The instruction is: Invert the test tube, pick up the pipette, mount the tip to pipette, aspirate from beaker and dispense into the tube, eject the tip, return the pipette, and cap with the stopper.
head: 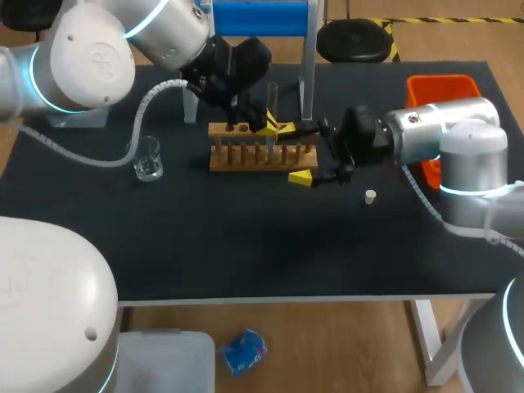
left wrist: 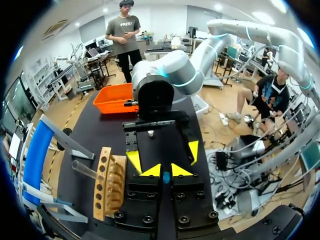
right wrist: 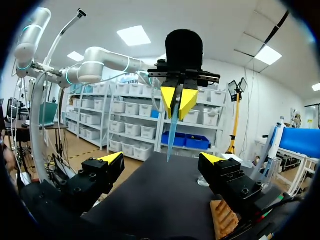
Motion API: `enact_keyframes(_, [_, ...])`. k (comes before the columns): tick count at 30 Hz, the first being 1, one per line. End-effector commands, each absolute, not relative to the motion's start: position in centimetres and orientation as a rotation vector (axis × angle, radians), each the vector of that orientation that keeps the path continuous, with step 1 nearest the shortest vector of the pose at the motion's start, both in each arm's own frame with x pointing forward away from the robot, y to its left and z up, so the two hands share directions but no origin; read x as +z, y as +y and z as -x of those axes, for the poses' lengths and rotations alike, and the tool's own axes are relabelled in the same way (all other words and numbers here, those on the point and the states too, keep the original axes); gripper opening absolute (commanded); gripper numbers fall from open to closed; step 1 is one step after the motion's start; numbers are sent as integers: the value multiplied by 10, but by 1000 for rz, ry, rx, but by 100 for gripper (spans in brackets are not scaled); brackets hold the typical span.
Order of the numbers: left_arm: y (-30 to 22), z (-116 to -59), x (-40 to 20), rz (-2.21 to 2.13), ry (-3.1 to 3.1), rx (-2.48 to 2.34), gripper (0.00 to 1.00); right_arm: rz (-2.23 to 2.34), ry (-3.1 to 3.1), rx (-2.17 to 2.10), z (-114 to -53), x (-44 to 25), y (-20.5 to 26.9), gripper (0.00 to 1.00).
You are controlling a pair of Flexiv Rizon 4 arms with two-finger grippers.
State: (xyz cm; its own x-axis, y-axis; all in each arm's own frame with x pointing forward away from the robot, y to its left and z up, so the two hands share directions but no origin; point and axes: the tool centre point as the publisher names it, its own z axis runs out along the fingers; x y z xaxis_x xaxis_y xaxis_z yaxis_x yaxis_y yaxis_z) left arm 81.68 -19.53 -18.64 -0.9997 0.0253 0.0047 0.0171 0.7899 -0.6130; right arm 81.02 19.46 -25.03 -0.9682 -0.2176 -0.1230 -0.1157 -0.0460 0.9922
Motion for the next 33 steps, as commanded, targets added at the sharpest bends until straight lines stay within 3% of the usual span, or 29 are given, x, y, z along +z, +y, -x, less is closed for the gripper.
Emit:
enact_keyframes(1, [-205, -822, -191, 29, -2958, 975, 0, -362, -2106, -2205, -808, -255, 203, 100])
enact_keyframes(33, [-213, -821, -194, 39, -2967, 928, 0, -176, -2080, -2250, -816, -234, 217, 100])
